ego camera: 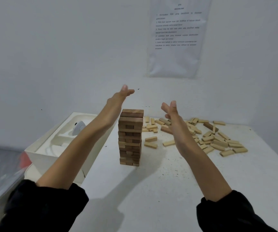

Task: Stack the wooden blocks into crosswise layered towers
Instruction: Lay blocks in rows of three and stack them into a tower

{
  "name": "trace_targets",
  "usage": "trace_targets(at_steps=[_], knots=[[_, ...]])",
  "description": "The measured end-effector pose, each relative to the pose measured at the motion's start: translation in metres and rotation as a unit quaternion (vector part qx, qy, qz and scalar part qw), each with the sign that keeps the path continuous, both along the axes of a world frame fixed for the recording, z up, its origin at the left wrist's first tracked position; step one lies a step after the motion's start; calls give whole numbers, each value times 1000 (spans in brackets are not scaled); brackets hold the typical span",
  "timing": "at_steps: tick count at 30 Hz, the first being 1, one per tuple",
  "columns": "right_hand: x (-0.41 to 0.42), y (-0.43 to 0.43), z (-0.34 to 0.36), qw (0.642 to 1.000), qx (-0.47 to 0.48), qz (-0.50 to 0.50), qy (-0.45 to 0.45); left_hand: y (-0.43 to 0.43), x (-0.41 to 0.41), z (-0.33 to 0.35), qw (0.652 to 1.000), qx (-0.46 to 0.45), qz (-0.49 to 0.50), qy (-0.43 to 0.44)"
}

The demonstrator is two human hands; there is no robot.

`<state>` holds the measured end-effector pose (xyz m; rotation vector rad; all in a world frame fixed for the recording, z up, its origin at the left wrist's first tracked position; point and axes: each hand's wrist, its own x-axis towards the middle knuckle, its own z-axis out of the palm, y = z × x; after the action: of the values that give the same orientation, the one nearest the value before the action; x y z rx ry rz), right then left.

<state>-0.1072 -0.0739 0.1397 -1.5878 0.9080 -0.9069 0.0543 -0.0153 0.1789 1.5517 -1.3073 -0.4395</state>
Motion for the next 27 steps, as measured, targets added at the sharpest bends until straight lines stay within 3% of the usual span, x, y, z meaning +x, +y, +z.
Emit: trace_targets(at_steps=[4,8,18,22,27], knots=[[-34,-7,5,999,-35,-21,-34,2,-47,3,984,-83,-47,-151],[-65,-20,-7,994,-52,-74,-55,-25,-84,-24,975,-74,-60,-203],[-109,-53,-102,990,1,-144,-6,-99,-112,-133,964,90,-81,-237],[-110,-70,-140,978,-92,-166,92,-120,-111,-160,961,133,-71,-233],[-107,-97,-177,929,-229,-244,156,-149,-111,-178,963,105,-10,-248]])
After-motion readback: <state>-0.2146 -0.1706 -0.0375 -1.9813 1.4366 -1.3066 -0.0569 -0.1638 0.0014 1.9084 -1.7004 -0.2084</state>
